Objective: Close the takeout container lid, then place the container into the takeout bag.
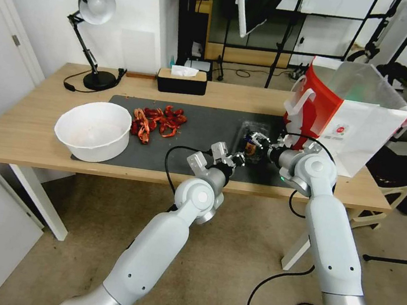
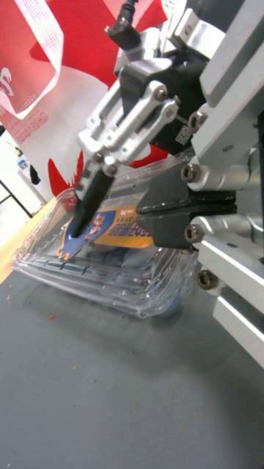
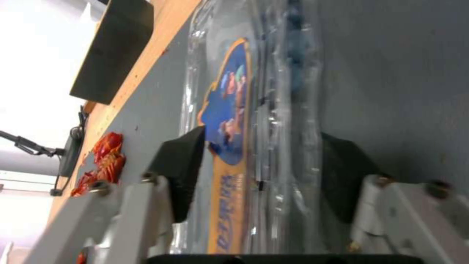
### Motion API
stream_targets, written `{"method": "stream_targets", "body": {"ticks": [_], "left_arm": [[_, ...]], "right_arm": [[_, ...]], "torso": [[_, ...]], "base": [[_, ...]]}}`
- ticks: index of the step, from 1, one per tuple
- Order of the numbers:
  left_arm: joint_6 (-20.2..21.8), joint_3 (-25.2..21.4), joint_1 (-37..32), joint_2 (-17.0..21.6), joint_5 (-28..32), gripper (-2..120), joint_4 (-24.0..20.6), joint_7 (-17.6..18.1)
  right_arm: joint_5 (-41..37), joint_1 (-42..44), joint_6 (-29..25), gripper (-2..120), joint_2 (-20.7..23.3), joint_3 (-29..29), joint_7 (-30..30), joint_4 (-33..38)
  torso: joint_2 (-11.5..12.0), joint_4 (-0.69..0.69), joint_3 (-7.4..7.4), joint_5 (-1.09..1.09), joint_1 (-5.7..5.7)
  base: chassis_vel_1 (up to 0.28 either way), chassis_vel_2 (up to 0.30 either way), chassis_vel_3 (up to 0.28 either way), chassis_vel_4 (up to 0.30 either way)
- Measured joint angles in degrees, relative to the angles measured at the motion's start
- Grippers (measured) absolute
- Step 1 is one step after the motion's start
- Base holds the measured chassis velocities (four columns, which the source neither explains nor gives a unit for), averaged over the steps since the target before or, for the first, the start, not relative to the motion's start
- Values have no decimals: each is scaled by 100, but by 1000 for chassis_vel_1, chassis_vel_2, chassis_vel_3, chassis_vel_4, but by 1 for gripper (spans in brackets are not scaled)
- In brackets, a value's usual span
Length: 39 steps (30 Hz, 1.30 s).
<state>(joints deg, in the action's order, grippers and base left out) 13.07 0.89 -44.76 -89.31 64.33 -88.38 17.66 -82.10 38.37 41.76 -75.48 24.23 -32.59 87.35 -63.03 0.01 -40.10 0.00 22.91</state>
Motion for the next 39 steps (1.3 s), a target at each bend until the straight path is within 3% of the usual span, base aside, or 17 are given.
{"method": "stream_targets", "body": {"ticks": [13, 18, 21, 23, 25, 33, 35, 37, 38, 39], "left_arm": [[-21, -67, -83, 106, 25, 0, -156, -11], [-26, -113, -179, 221, 30, 0, -325, -16], [-68, -294, -478, 523, -197, 0, -741, -106], [-78, -313, -514, 556, -248, 0, -788, -124], [-197, -448, -798, 802, -679, 0, -1127, -302], [-644, -779, -1606, 1293, -1793, 0, -1696, -831], [-778, -754, -1773, 1400, -2115, 9, -1771, -981], [-855, -684, -1777, 1437, -2301, 13, -1769, -1049], [-962, -666, -1833, 1454, -2490, 20, -1765, -1112], [-1077, -693, -1933, 1469, -2649, 23, -1765, -1163]], "right_arm": [[25, 91, -33, 3, 49, 58, 55, 74], [29, 103, -62, 0, 63, 80, 76, 114], [30, 127, -119, 0, 105, 97, 156, 213], [28, 129, -126, 0, 109, 98, 167, 225], [6, 142, -167, 0, 132, 101, 241, 307], [-117, 181, -224, 0, 168, 139, 356, 541], [-215, 361, -254, 0, 276, 304, 370, 785], [-264, 568, -288, 0, 375, 465, 381, 987], [-302, 697, -322, 0, 432, 555, 397, 1103], [-331, 741, -343, 0, 450, 584, 419, 1155]], "torso": [[2, -4, -2, 1, 2], [2, -3, -2, -1, 2], [2, -1, -2, 0, 2], [2, -1, -2, -1, 2], [2, -1, -2, -1, 2], [1, -5, -1, -1, 1], [0, -8, -1, -2, 1], [0, 0, 0, 0, 1], [0, 11, 0, -2, 1], [0, 10, 0, -1, 2]], "base": [[0, 0, 0, 0], [0, 0, 0, 0], [0, 0, 0, 0], [0, 0, 0, 0], [0, 0, 0, 0], [0, 0, 0, 0], [0, 0, 0, 0], [0, 0, 0, 0], [0, 0, 0, 0], [0, 0, 0, 0]]}}
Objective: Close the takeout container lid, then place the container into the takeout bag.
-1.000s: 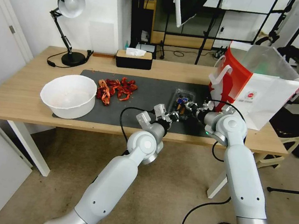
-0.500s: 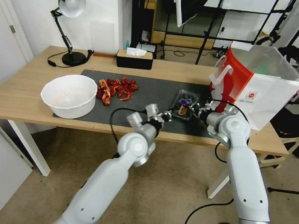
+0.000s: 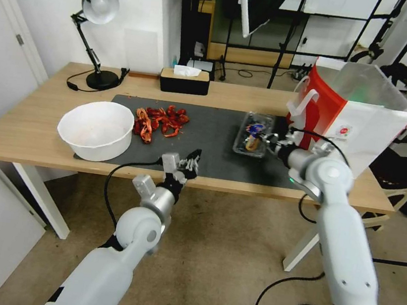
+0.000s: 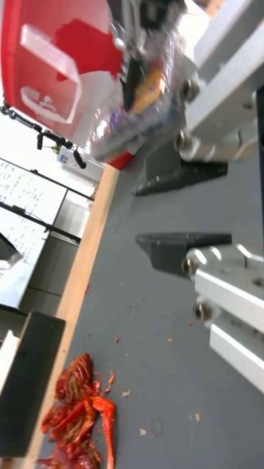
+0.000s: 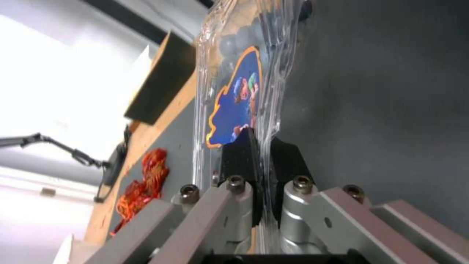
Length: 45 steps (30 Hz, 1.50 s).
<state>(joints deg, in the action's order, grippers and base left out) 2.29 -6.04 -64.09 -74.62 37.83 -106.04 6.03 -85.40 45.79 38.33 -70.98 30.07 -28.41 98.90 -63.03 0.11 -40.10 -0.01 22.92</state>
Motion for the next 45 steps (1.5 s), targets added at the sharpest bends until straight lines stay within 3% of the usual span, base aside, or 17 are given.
{"method": "stream_targets", "body": {"ticks": [4, 6, 7, 11, 13, 18, 21, 27, 31, 33, 40, 45], "left_arm": [[-395, -210, -492, 75, -564, 39, -77, -113], [-465, -246, -592, 90, -628, 41, -101, -120], [-632, -351, -800, 112, -848, 49, -142, -140], [-921, -594, -1124, 105, -1352, 62, -206, -149], [-1054, -793, -1375, 91, -1690, 74, -317, -134], [-1262, -1028, -1737, 60, -2174, 86, -422, -53], [-1567, -1250, -2152, -38, -2599, 99, -452, 3], [-1772, -1366, -2411, -116, -2673, 100, -409, 32], [-1964, -1455, -2534, -197, -2684, 100, -295, 51], [-1974, -1458, -2536, -201, -2684, 100, -291, 50], [-2083, -1481, -2545, -252, -2655, 100, -171, 42], [-2094, -1457, -2547, -266, -2637, 100, -149, 27]], "right_arm": [[-82, 69, -83, 0, -1, 7, 145, 170], [-87, 70, -93, 0, -8, 0, 165, 201], [-116, 69, -112, 0, -24, -22, 195, 282], [-143, 43, -139, 0, -27, -55, 219, 391], [-147, 1, -175, 0, -17, -78, 262, 448], [-119, -44, -270, 0, 21, -109, 420, 546], [332, -88, -526, 0, 108, -169, 1001, 661], [1031, -262, -1028, 0, 278, -231, 1714, 749], [1978, -728, -1628, 0, 538, -188, 2084, 804], [2018, -747, -1649, 0, 552, -182, 2088, 805], [3397, -1334, -2082, 0, 1160, -8, 1773, 406], [3790, -1530, -2210, 0, 1342, -15, 1564, 18]], "torso": [[0, -13, 0, 2, 0], [0, -14, 0, 1, 0], [0, -16, 0, 0, 0], [0, -12, 0, 0, -1], [0, -11, 0, 1, 0], [0, -12, -1, 0, -1], [0, -12, -1, 1, -1], [0, -11, 0, 1, -1], [0, -12, -1, 0, -1], [0, -12, -1, 0, 0], [0, -11, -1, 1, 0], [1, -10, -1, 1, 0]], "base": [[0, 0, 0, 0], [0, 0, 0, 0], [0, 0, 0, 0], [0, 0, 0, 0], [0, 0, 0, 0], [0, 0, 0, 0], [0, 0, 0, 0], [0, 0, 0, 0], [0, 0, 0, 0], [0, 0, 0, 0], [0, 0, 0, 0], [0, 0, 0, 0]]}}
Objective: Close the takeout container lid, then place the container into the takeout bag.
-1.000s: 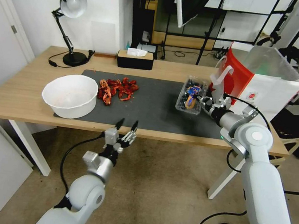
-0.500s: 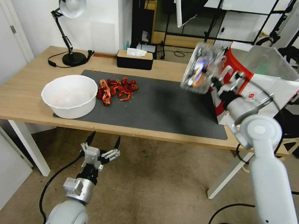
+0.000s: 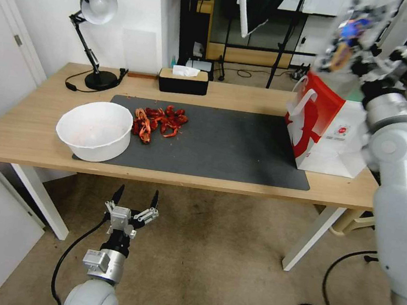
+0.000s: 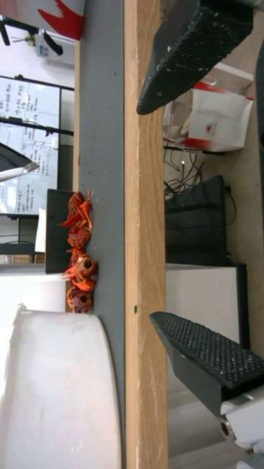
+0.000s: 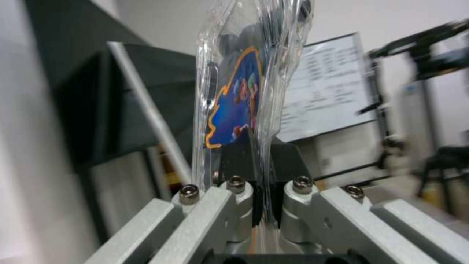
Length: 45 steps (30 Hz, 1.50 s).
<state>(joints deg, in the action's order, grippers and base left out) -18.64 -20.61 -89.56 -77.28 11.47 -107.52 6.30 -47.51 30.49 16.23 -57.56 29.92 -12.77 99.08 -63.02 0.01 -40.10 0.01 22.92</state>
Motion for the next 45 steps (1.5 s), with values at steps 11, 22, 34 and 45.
{"method": "stream_targets", "body": {"ticks": [11, 22, 34, 45], "left_arm": [[145, 96, 114, 78, 158, 100, -32, -14], [169, 69, 130, 123, 254, 100, -33, 4], [205, 70, 186, 108, 353, 100, -66, 17], [183, 30, 171, 45, 367, 100, -75, -33]], "right_arm": [[149, 69, 125, 0, -96, -69, -918, -396], [-1032, 190, 868, 39, -203, 5, -1711, -182], [-946, 257, 789, 83, -178, -34, -1387, 79], [-805, 929, 685, 100, -41, -87, -563, 1364]], "torso": [[0, -1, -1, 2, 0], [0, -1, 0, -2, 0], [0, -1, 0, 0, 0], [0, -2, 0, -2, 0]], "base": [[0, 0, 0, 0], [0, 0, 0, 0], [0, 0, 0, 0], [0, 0, 0, 0]]}}
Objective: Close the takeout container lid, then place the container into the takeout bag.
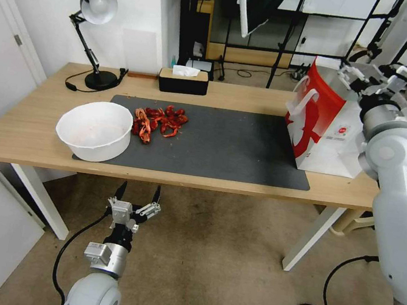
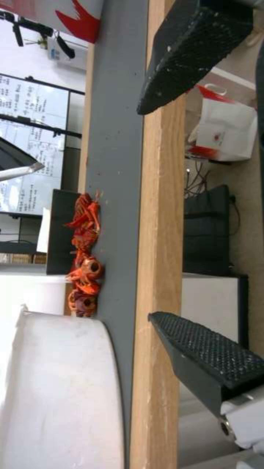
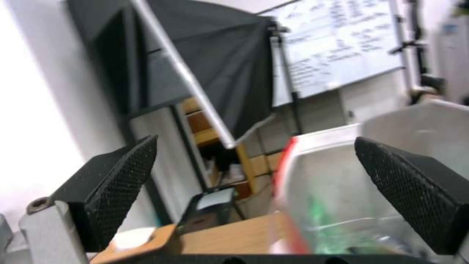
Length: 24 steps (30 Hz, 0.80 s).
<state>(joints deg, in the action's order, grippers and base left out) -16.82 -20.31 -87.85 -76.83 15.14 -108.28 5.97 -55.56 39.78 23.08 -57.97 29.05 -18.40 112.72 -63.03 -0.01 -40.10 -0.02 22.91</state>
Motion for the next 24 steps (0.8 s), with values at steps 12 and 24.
{"method": "stream_targets", "body": {"ticks": [12, 24], "left_arm": [[-208, -57, 18, -29, 93, 100, -39, -141], [-296, -67, 20, -46, -23, 100, -49, -109]], "right_arm": [[1609, 1843, -665, 100, 136, 165, 1320, 786], [3017, 3622, -1840, 100, -589, 137, 1591, 849]], "torso": [[0, 1, 0, 1, 0], [0, 0, 0, 1, 0]], "base": [[0, 0, 0, 0], [0, 0, 0, 0]]}}
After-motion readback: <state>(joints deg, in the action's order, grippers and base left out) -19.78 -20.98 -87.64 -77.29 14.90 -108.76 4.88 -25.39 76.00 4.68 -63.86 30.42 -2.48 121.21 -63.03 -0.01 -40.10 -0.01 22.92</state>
